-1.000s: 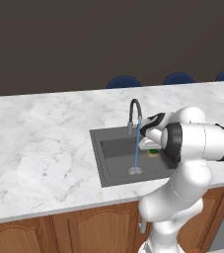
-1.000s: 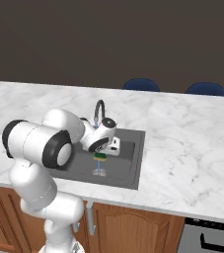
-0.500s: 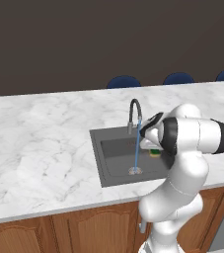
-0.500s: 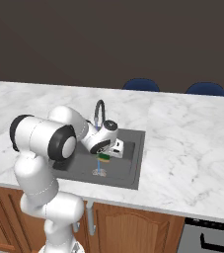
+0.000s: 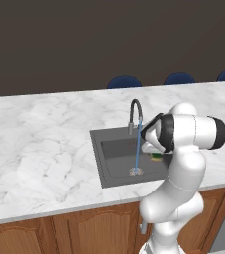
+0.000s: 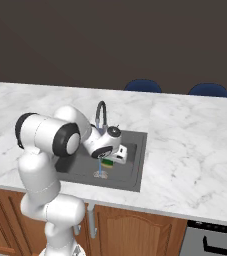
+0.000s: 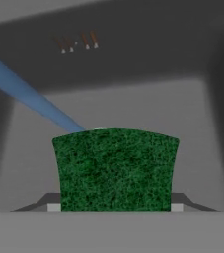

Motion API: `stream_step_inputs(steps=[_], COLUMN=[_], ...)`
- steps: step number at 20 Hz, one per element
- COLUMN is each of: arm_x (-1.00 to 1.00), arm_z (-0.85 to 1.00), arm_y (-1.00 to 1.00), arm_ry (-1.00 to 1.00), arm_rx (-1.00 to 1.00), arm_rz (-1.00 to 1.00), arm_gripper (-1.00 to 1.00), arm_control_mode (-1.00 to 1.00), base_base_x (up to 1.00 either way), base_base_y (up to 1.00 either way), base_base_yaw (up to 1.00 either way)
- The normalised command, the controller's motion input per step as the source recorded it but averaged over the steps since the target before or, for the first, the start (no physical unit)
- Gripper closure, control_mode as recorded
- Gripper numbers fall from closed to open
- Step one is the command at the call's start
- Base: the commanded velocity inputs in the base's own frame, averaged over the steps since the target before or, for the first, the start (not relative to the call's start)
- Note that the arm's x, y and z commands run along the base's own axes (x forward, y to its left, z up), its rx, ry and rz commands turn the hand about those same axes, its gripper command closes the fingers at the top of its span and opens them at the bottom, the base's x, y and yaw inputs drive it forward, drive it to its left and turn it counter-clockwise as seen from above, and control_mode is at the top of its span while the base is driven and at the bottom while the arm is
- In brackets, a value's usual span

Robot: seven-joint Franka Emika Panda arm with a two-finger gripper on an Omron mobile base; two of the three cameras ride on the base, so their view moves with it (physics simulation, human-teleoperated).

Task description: Soak the sponge with water for a few seconds and then drop it inside the sink.

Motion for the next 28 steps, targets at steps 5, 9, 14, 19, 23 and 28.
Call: stream_step_inputs(steps=[5,9,14,19,23,28], arm_x=[0.00,0.00,0.00,0.08,0.25,0.30], arm_z=[-0.28,-0.38,-0.14,0.00,0.00,0.00], arm_y=[0.00,0.00,-0.05,-0.10,-0.12,-0.11], arm_ry=[-0.05,-0.01,0.00,0.00,-0.01,0.00], arm_rx=[0.01,0.00,0.00,-0.01,0.00,0.00], arm_rz=[0.00,0.00,0.00,0.00,0.00,0.00], arm_gripper=[1.00,1.00,1.00,1.00,1.00,1.00], arm_control_mode=[-1.00,-1.00,-1.00,-1.00,-1.00,-1.00], base_base_x=[0.00,0.00,0.00,0.00,0.00,0.00], base_base_y=[0.00,0.00,0.00,0.00,0.00,0.00], base_base_yaw=[0.00,0.00,0.00,0.00,0.00,0.00])
